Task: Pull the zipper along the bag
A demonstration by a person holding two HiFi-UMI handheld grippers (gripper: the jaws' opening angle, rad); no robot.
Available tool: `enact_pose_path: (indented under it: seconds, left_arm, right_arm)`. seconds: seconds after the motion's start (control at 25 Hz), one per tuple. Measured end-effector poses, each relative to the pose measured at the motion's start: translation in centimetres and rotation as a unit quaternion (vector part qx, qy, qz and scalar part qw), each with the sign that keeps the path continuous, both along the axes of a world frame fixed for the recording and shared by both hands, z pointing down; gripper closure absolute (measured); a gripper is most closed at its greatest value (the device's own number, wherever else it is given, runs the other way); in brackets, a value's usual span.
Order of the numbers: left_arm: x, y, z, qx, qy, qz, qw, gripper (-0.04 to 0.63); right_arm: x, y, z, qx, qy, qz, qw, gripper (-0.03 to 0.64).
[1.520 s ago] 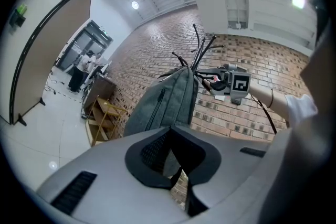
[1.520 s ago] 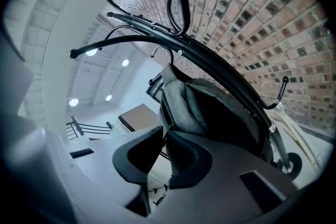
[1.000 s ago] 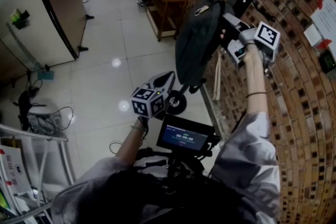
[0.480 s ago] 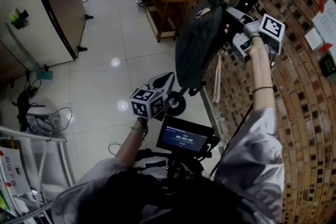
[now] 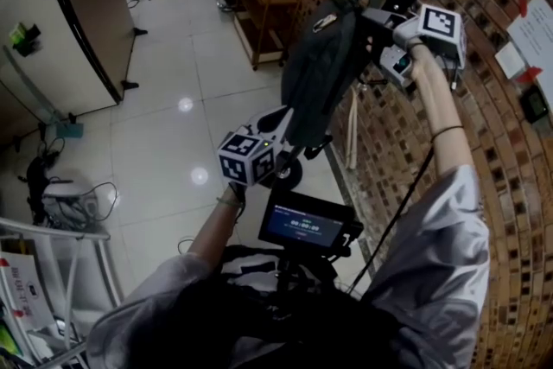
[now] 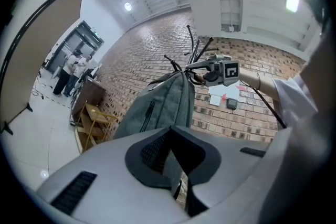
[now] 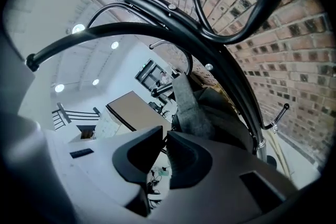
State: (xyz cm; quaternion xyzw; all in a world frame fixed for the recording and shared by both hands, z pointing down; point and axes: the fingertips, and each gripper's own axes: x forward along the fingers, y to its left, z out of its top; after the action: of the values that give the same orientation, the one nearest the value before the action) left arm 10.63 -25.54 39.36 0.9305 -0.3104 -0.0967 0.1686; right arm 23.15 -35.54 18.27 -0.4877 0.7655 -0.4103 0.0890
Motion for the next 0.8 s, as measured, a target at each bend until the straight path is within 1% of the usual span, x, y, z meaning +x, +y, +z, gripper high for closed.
enact_pose_path:
  seconds: [0.08, 0.12, 0.16, 0.2, 0.24, 0.28, 0.32, 0.4, 0.44, 0.6, 0.8]
  left_arm:
    - [0.7, 0.1, -1.0, 0.005, 0.006, 0.008, 0.9999, 0.589]
    - [1.0, 0.1, -1.5, 0.007, 0.009, 0.011, 0.9999, 0.588]
    - [1.4, 0.1, -1.9, 0.008, 0.009, 0.013, 0.9998, 0.589]
    - [1.8, 0.1, -2.2, 0.01, 0.009, 0.016, 0.9998, 0.588]
    - [2.1, 0.0, -2.5, 0.012, 0.01, 0.018, 0.9997, 0.588]
    - [2.4, 0.1, -2.9, 0.014, 0.011, 0.021, 0.9996, 0.589]
    - [2.7, 0.1, -3.2, 0.015, 0.012, 0.024, 0.9995, 0.588]
    - [3.1, 0.1, -3.9, 0.02, 0.013, 0.027, 0.9994, 0.588]
    - [3.1, 0.1, -4.2, 0.023, 0.012, 0.027, 0.9993, 0.589]
    - [3.5, -0.4, -4.3, 0.027, 0.011, 0.031, 0.9991, 0.588]
    - [3.8, -1.4, -4.3, 0.02, 0.02, 0.029, 0.9992, 0.588]
  right_arm:
    - [0.1, -0.1, -0.4, -0.005, 0.013, 0.003, 1.0, 0.583]
    - [0.2, -0.3, -1.0, 0.0, 0.012, 0.005, 1.0, 0.584]
    - [0.2, -0.4, -1.9, 0.011, -0.001, 0.006, 1.0, 0.584]
    - [0.2, -0.5, -3.1, 0.025, -0.022, 0.006, 0.999, 0.621]
    - [0.1, -0.5, -4.6, 0.039, -0.042, 0.004, 0.998, 0.621]
    - [-0.1, -0.5, -5.9, 0.05, -0.045, 0.0, 0.998, 0.621]
    - [-0.2, -0.3, -6.9, 0.059, -0.026, -0.005, 0.998, 0.621]
    - [-0.3, -0.1, -8.0, 0.076, 0.03, -0.011, 0.997, 0.62]
    - [-0.3, -0.1, -8.1, 0.08, 0.041, -0.014, 0.996, 0.62]
    - [-0.1, 0.0, -7.4, 0.086, 0.032, -0.024, 0.996, 0.621]
    - [-0.5, -0.1, -6.0, 0.093, 0.062, -0.038, 0.993, 0.62]
